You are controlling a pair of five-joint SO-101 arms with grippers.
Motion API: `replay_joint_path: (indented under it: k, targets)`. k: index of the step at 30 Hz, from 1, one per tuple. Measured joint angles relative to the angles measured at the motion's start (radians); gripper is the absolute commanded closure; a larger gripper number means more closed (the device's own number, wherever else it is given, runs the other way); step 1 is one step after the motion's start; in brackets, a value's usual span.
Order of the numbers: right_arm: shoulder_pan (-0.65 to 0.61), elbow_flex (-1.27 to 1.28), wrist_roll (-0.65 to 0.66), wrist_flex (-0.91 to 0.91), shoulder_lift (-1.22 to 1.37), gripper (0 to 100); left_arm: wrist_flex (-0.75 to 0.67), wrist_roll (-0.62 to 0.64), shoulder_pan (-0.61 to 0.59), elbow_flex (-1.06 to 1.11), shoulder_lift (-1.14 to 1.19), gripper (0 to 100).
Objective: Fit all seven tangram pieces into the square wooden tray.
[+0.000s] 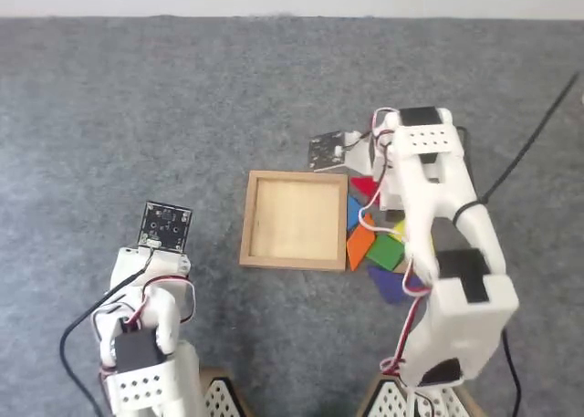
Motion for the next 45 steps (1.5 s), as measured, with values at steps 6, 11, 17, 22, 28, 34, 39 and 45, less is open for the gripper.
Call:
replay_joint_path:
  k: [6, 11, 17, 22, 28, 34, 39, 45]
  targets:
    - [-0.178, 0.000, 0.011, 0.029, -0.084, 87.6, 0.000, 0.000, 0.000, 0.000, 0.000, 94]
    - [-0.365, 0.006, 0.011, -0.041, -0.084, 87.6, 0.000, 0.000, 0.000, 0.000, 0.000, 94]
    - [-0.479, 0.028, 0.011, -0.167, -0.011, 87.3, -0.008, 0.000, -0.032, 0.000, 0.000, 94]
    - [-0.485, 0.015, 0.011, -0.173, 0.100, 87.2, -0.063, 0.005, -0.140, 0.000, 0.000, 94]
    - [-0.502, -0.008, 0.011, -0.173, 0.123, 86.0, -0.100, 0.068, -0.207, 0.000, 0.000, 94]
    - [-0.516, -0.009, 0.011, -0.173, 0.123, 64.5, -0.100, 0.104, -0.242, 0.000, 0.000, 94]
    - [-0.516, -0.009, 0.011, -0.150, 0.123, 56.4, -0.100, 0.109, -0.245, 0.000, 0.000, 94]
    - [-0.516, -0.009, 0.011, -0.064, 0.057, 58.6, -0.100, 0.109, -0.244, 0.000, 0.000, 94]
